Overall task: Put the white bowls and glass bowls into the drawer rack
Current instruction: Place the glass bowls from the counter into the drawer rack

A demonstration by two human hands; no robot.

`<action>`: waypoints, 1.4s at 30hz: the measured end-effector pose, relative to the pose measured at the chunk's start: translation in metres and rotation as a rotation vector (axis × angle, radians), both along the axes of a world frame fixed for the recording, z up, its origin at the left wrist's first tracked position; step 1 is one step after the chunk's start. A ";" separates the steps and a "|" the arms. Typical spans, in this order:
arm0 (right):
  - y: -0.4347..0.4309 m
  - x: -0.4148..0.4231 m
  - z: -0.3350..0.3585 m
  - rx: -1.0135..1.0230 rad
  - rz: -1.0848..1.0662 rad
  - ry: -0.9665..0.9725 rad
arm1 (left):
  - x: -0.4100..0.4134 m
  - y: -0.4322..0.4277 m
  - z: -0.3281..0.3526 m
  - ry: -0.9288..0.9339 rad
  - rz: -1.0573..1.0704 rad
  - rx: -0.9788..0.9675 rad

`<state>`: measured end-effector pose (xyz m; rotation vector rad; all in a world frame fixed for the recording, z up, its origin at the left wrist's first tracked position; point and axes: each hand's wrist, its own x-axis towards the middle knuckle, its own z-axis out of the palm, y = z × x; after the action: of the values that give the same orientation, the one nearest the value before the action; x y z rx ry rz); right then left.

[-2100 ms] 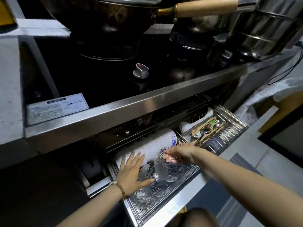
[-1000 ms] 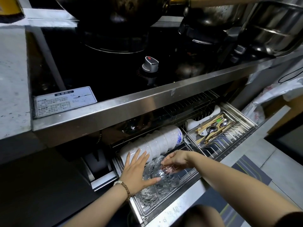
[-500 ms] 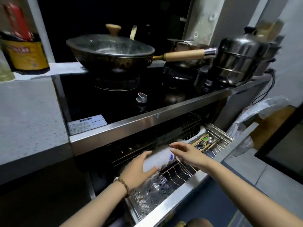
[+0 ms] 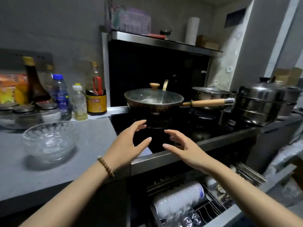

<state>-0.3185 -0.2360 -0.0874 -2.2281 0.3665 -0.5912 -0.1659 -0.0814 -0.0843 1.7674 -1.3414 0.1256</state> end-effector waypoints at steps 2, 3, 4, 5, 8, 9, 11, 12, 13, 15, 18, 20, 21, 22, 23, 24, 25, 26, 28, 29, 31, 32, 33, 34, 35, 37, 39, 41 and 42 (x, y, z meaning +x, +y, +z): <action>0.020 0.027 0.009 -0.025 0.055 -0.004 | 0.019 0.029 0.012 -0.011 0.069 -0.010; 0.030 0.040 0.013 -0.031 0.083 -0.003 | 0.028 0.043 0.016 -0.016 0.102 -0.012; 0.040 0.054 0.016 -0.036 0.110 0.002 | 0.037 0.057 0.019 -0.024 0.135 -0.011; 0.049 0.067 0.018 -0.039 0.138 0.010 | 0.045 0.071 0.020 -0.035 0.170 -0.005; 0.074 0.105 0.021 -0.059 0.208 0.043 | 0.070 0.110 0.022 -0.052 0.283 0.026; 0.081 0.116 0.021 -0.067 0.224 0.052 | 0.078 0.122 0.021 -0.048 0.319 0.031; 0.095 0.138 0.019 -0.076 0.248 0.066 | 0.094 0.144 0.019 -0.041 0.388 0.040; 0.102 0.149 0.017 -0.074 0.258 0.072 | 0.101 0.154 0.018 -0.039 0.421 0.049; 0.108 0.159 0.015 -0.071 0.267 0.078 | 0.109 0.163 0.016 -0.037 0.452 0.061; 0.118 0.177 0.012 -0.065 0.288 0.086 | 0.122 0.178 0.011 -0.021 0.499 0.084; 0.131 0.202 0.008 -0.052 0.318 0.086 | 0.141 0.192 0.003 0.055 0.532 0.095; 0.137 0.215 0.006 -0.041 0.331 0.096 | 0.150 0.197 -0.004 0.133 0.537 0.092; 0.140 0.220 0.005 -0.028 0.337 0.100 | 0.154 0.199 -0.007 0.178 0.530 0.084; 0.141 0.225 0.005 -0.011 0.344 0.101 | 0.157 0.199 -0.011 0.222 0.516 0.073; 0.143 0.230 0.004 0.006 0.349 0.100 | 0.160 0.199 -0.014 0.263 0.498 0.060; 0.144 0.233 0.003 0.018 0.352 0.096 | 0.163 0.198 -0.018 0.304 0.483 0.050; 0.144 0.235 0.003 0.022 0.354 0.091 | 0.166 0.197 -0.021 0.346 0.474 0.046; 0.145 0.237 0.002 0.025 0.357 0.089 | 0.169 0.195 -0.024 0.385 0.468 0.047; 0.145 0.240 0.001 0.041 0.367 0.087 | 0.174 0.192 -0.029 0.431 0.452 0.053; 0.145 0.241 0.000 0.052 0.372 0.086 | 0.176 0.191 -0.031 0.436 0.440 0.050; 0.145 0.242 -0.003 0.066 0.372 0.078 | 0.180 0.189 -0.034 0.422 0.415 0.044; 0.145 0.243 -0.004 0.069 0.368 0.072 | 0.182 0.189 -0.035 0.413 0.403 0.045; 0.146 0.244 -0.006 0.068 0.364 0.064 | 0.183 0.190 -0.036 0.404 0.393 0.048; 0.146 0.245 -0.007 0.065 0.360 0.055 | 0.184 0.190 -0.036 0.394 0.390 0.052; 0.146 0.245 -0.009 0.063 0.354 0.046 | 0.186 0.189 -0.037 0.385 0.392 0.056; 0.146 0.246 -0.012 0.070 0.342 0.022 | 0.188 0.188 -0.039 0.376 0.396 0.039; 0.147 0.247 -0.013 0.080 0.336 -0.002 | 0.187 0.187 -0.040 0.379 0.389 0.006; 0.148 0.246 -0.013 0.090 0.325 -0.020 | 0.185 0.185 -0.039 0.385 0.386 -0.024; 0.149 0.246 -0.013 0.100 0.320 -0.031 | 0.183 0.185 -0.039 0.383 0.389 -0.039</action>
<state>-0.0730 -0.0873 -0.1000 -2.1201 0.0198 -0.4243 0.0171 0.1033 -0.1230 1.8855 -0.7135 0.0232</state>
